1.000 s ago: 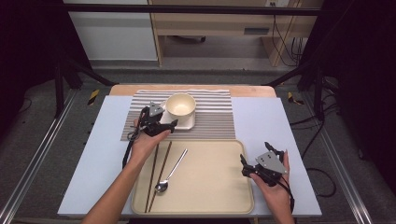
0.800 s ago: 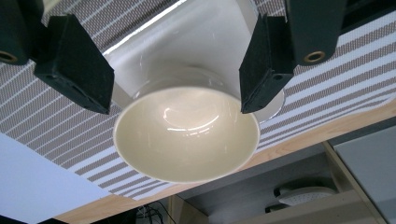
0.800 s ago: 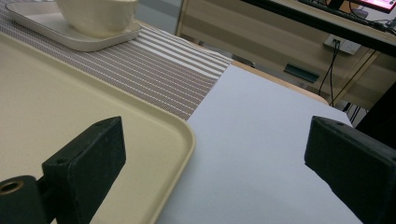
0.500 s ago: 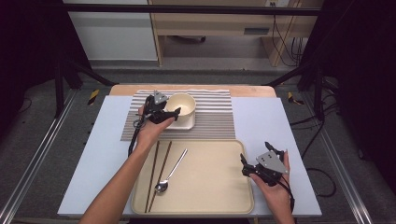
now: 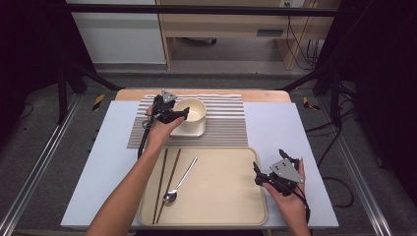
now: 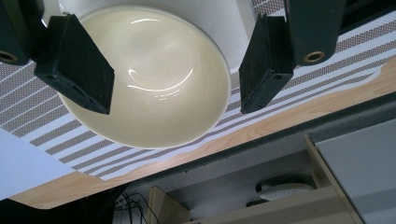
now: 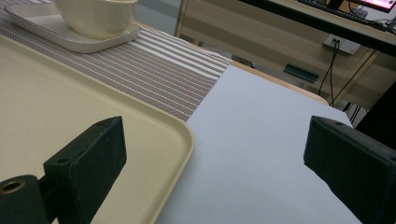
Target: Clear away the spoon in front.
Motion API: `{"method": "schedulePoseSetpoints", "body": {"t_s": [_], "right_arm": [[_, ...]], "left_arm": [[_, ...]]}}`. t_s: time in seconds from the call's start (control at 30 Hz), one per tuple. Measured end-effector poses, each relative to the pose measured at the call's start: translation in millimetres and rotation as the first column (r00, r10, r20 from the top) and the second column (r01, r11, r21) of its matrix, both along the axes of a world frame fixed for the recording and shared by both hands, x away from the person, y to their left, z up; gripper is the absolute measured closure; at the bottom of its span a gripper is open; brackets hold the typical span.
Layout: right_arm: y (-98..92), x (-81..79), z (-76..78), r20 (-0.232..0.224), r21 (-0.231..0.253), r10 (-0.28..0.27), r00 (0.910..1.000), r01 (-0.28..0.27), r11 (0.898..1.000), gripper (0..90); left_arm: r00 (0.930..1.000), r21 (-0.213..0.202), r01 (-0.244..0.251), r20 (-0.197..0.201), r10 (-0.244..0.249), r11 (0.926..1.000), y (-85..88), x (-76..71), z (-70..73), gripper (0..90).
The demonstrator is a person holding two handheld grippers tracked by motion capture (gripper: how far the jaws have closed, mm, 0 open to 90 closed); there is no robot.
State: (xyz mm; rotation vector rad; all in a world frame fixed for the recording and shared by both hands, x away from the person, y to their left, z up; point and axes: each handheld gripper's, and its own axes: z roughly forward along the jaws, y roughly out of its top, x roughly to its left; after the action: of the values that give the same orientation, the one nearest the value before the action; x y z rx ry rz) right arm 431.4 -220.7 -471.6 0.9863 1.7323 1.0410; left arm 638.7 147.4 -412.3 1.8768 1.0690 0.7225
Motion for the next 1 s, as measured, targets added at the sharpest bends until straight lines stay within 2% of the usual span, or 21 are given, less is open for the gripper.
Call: {"method": "schedulePoseSetpoints", "body": {"t_s": [0.23, 0.53, 0.73, 0.9, 1.0], "right_arm": [[-0.9, 0.5, -0.4, 0.0, 0.001, 0.0, 1.0, 0.0, 1.0, 6.0], [-0.7, 1.1, -0.8, -0.003, 0.002, 0.006, 1.0, -0.006, 1.0, 6.0], [-1.0, -0.5, 0.1, 0.002, 0.003, 0.004, 1.0, -0.004, 1.0, 6.0], [-1.3, -0.3, 0.7, 0.005, 0.004, 0.003, 1.0, -0.003, 1.0, 6.0], [-1.7, -0.3, 0.7, 0.004, 0.006, 0.003, 1.0, -0.003, 1.0, 6.0]], "left_arm": [[0.9998, -0.01, -0.01, 0.018, 0.011, 0.9999, -0.2, 7.5, 1.8, 27.1], [0.9992, -0.016, -0.038, -0.014, 0.037, 0.9992, 6.0, 16.7, -9.5, 27.2], [0.9957, -0.006, -0.084, -0.041, 0.083, 0.9965, 7.1, 18.1, -12.5, 29.1], [0.9949, -0.008, -0.1, -0.016, 0.1, 0.9949, 5.8, 16.7, -7.1, 31.5], [0.994, -0.007, -0.107, -0.022, 0.107, 0.9942, 6.6, 17.4, -8.1, 31.2]]}}
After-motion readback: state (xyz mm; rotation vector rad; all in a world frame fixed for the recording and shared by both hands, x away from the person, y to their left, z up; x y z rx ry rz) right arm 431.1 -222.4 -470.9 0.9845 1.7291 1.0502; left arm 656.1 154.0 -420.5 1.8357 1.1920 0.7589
